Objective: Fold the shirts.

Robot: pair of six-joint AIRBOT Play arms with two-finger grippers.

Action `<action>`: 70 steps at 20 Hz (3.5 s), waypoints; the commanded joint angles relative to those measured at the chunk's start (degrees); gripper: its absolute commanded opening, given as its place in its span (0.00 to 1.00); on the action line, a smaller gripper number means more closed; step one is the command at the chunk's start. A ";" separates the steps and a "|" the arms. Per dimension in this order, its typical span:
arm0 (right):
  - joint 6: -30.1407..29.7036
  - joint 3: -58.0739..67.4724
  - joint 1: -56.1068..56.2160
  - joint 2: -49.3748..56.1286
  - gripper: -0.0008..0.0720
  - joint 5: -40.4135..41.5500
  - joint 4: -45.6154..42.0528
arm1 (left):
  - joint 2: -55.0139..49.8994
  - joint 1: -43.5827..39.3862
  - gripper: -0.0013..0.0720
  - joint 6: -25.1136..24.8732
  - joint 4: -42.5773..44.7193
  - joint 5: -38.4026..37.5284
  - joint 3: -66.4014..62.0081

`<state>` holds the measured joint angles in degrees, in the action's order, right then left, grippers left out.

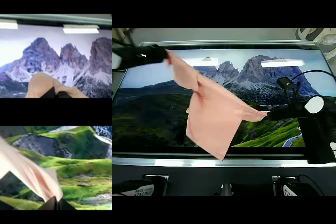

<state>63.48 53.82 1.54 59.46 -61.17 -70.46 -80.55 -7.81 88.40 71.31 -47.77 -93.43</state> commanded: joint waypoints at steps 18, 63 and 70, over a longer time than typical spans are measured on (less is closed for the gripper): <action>-4.83 -4.13 0.02 3.80 0.04 2.69 0.39 | 14.67 -4.37 0.92 3.39 -27.28 -7.17 58.14; 1.05 61.86 0.04 13.73 0.04 -7.61 -18.88 | 38.71 7.45 0.05 -1.81 -12.09 -15.15 23.61; 2.93 61.86 0.04 43.25 0.04 -0.44 5.07 | 18.45 7.50 0.06 -1.79 -12.15 2.38 31.12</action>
<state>65.41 115.61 1.58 92.27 -63.86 -77.41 -53.41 -0.34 86.56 59.64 -51.92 -64.42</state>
